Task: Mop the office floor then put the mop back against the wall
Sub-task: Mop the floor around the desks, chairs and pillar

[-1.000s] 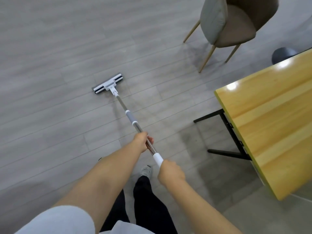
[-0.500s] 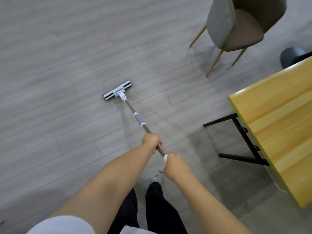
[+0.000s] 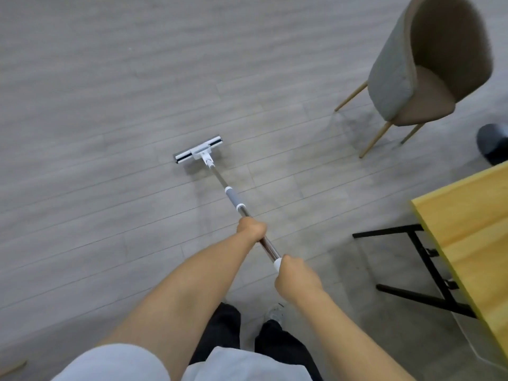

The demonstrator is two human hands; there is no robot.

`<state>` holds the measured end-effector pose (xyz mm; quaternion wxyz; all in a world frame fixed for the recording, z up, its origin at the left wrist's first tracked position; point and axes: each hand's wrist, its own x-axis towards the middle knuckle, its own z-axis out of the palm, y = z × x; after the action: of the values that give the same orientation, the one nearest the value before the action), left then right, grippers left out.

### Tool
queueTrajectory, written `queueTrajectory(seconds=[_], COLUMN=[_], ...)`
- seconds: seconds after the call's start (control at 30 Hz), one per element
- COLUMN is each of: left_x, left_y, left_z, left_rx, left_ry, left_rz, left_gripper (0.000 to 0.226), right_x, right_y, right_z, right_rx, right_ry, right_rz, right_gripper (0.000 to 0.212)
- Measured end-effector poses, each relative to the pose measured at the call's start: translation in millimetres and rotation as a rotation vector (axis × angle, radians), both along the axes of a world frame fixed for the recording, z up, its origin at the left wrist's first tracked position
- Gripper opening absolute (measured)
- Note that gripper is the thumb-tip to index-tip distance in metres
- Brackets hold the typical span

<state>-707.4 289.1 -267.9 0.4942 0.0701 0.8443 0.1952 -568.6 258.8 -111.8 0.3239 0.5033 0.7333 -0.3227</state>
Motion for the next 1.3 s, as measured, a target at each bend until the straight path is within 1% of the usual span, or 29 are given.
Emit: queueTrajectory(seconds=[0.2, 0.33, 0.47, 0.53, 0.67, 0.8, 0.93, 1.07, 1.17, 1.3], left_x=[-110, -189, -262, -297, -361, -421, -485, -549, -595, -682], left_y=[7, 14, 26, 38, 79, 127, 183, 225, 250, 289], left_z=[30, 43, 54, 57, 63, 69, 81, 89, 90, 80], left_rx=[0.077, 0.108, 0.131, 0.124, 0.101, 0.079, 0.112, 0.121, 0.135, 0.151], left_ry=[0.04, 0.056, 0.09, 0.106, 0.128, 0.143, 0.125, 0.138, 0.122, 0.083], left_rz=[0.094, 0.165, 0.233, 0.251, 0.287, 0.354, 0.446, 0.479, 0.523, 0.541], left_gripper=[0.043, 0.042, 0.039, 0.037, 0.027, 0.029, 0.03, 0.031, 0.034, 0.036], right_x=[-94, -166, -232, -263, -327, -390, -457, -523, -571, -660], right_y=[18, 34, 61, 82, 137, 200, 266, 314, 343, 382], right_z=[24, 36, 37, 36, 31, 38, 50, 60, 59, 50], right_rx=[0.09, 0.116, 0.098, 0.074, 0.041, 0.019, 0.02, 0.015, 0.018, 0.028], right_ry=[0.032, 0.069, 0.106, 0.118, 0.147, 0.161, 0.188, 0.18, 0.179, 0.149], right_rz=[0.119, 0.202, 0.218, 0.212, 0.249, 0.329, 0.395, 0.422, 0.439, 0.468], right_gripper=[0.013, 0.013, 0.026, 0.027, 0.024, 0.025, 0.018, 0.029, 0.032, 0.033])
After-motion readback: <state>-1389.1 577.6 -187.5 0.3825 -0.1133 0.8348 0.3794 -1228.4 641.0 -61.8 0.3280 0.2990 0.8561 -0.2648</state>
